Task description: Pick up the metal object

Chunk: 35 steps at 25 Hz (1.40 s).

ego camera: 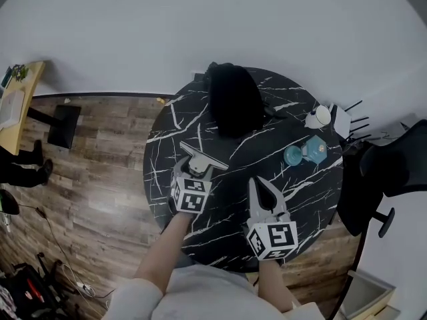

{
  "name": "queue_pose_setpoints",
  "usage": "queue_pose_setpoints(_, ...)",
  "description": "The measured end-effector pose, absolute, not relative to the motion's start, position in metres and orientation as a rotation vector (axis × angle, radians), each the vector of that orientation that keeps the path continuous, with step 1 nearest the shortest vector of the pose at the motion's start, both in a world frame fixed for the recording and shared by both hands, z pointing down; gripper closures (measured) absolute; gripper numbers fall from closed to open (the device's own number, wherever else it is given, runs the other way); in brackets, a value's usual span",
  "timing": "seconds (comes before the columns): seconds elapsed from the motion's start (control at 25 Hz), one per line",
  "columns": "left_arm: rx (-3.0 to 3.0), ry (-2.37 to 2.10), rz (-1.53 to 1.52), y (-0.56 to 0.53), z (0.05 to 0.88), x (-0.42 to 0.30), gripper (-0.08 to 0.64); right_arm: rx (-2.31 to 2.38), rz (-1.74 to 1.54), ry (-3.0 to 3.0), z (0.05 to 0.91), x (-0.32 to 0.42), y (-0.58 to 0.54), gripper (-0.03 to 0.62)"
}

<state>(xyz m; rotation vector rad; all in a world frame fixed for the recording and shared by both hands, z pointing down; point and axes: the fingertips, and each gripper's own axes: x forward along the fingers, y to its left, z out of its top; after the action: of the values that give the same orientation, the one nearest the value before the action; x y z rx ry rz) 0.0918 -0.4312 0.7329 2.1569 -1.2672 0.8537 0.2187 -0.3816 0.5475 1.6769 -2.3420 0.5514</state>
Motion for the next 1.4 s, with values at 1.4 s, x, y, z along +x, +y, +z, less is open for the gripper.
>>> queue_pose_setpoints(1.4, 2.481, -1.347, 0.212, -0.387, 0.485, 0.078, 0.258, 1.773, 0.251, -2.511, 0.439, 0.208, -0.350, 0.595)
